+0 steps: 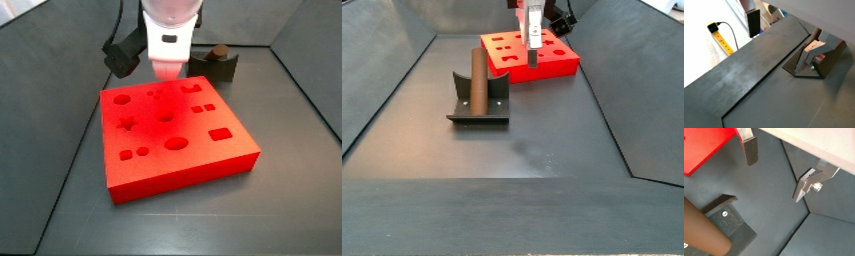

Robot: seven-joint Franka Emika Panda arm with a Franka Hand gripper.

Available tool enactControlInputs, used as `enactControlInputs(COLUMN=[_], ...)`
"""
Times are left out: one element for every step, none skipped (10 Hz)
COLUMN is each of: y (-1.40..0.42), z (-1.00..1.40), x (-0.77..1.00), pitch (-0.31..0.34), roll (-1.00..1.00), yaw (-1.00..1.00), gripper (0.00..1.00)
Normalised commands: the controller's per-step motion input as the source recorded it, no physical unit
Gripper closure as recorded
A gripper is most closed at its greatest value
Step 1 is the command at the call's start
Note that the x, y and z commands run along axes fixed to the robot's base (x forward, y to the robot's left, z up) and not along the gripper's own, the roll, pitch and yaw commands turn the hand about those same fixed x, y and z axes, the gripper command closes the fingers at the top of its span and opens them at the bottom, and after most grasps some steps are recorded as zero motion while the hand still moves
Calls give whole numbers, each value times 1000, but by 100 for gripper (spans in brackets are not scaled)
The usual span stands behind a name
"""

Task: Pick up the oval object. Move up. Place the oval object on the fixture. Regrasp the oval object. Move to above the board. Insert the oval object.
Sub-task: Regrasp the oval object.

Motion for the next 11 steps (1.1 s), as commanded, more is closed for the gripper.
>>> enactControlInputs(y=[-21, -18, -12, -8, -7, -5, -4, -2, -1, -2, -3], z=[-1, -8, -30, -42, -44, -50, -51, -53, -49, -46, -43], x=[1000, 1000, 1000, 1000, 1000, 1000, 1000, 1000, 946, 812, 745], pitch=[-187, -179, -159, -126, -94, -40, -12, 42, 73, 106, 118], roll=[34, 37, 54, 67, 69, 63, 58, 48, 46, 47, 51], yaw=[102, 17, -29, -70, -87, -103, -106, -100, -91, -62, -46], gripper=[0, 0, 0, 0, 0, 0, 0, 0, 0, 0, 0])
